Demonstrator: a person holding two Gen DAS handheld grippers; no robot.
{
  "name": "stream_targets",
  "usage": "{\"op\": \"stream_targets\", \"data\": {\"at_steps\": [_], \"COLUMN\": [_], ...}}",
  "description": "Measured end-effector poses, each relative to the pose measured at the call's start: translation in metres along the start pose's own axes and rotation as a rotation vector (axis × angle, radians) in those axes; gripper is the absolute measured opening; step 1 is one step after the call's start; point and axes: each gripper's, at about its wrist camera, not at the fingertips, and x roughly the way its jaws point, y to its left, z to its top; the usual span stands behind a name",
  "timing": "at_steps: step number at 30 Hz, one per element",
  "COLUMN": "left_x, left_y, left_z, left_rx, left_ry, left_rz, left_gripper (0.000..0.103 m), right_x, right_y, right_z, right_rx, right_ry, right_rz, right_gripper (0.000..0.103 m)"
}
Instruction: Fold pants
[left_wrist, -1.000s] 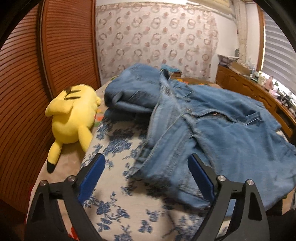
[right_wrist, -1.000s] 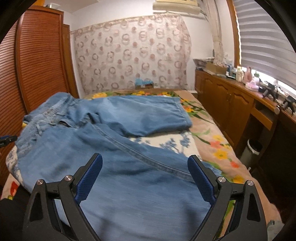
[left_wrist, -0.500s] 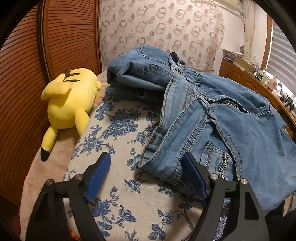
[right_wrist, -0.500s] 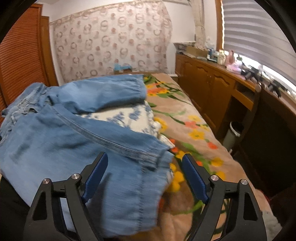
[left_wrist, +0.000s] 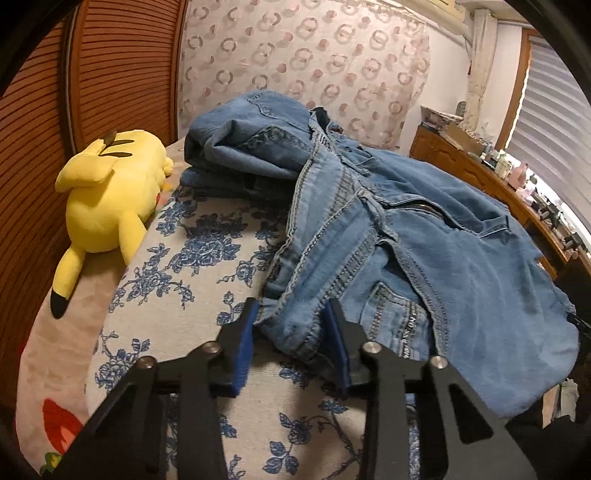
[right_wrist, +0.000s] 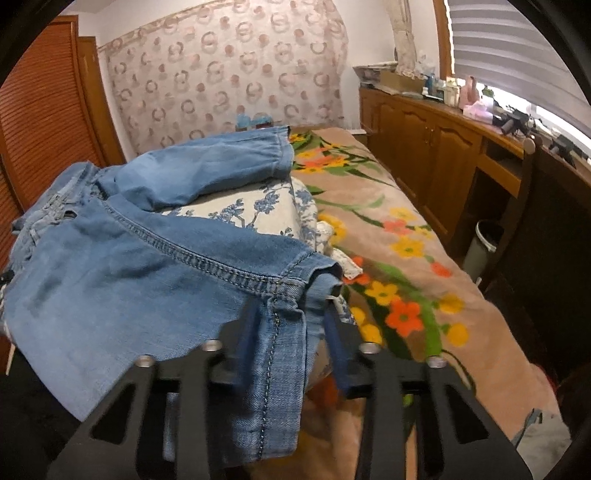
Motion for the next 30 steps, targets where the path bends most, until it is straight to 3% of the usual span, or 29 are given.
{"op": "stream_targets", "data": {"at_steps": [2,9,15,20,24,30], "left_x": [-0.005,-0.046,-0.068,-0.066,-0.061,-0.055], "left_y": [-0.003,-0.023,-0.038,-0.041,-0.039,-0.041], "left_z": [0.001,0.010,0.022,0.020,0.016,0.012], "left_rx": [0.005,0.046,0.078,0.091,0.084,0.081], "left_ry": [-0.011,-0.107,-0.159,-0.153,-0.140,-0.126], "left_rz": [-0.006,-0.027,-0.051,-0.038,-0.036,-0.032], "left_gripper": [0.023,0.017,0.017,0.017,0.017,0.017], "right_x": [-0.003,-0.026,-0.055,-0.059,-0.025,0.037], "right_y": [0.003,0.016,0.041,0.081,0.115,0.146], "right_z": [0.001,0.019,0.062,0.102,0.114,0.098], "right_rx": [-0.015,-0.052,-0.111,-0.196,-0.250,-0.285], "right_ry": [-0.011,-0.091,-0.207,-0.286,-0.241,-0.086], "right_rz": [0.007,-0.023,0.021,0.087,0.146,0.231], "right_gripper": [0.019,0.015,0.015,0.015,0.015,0.015]}}
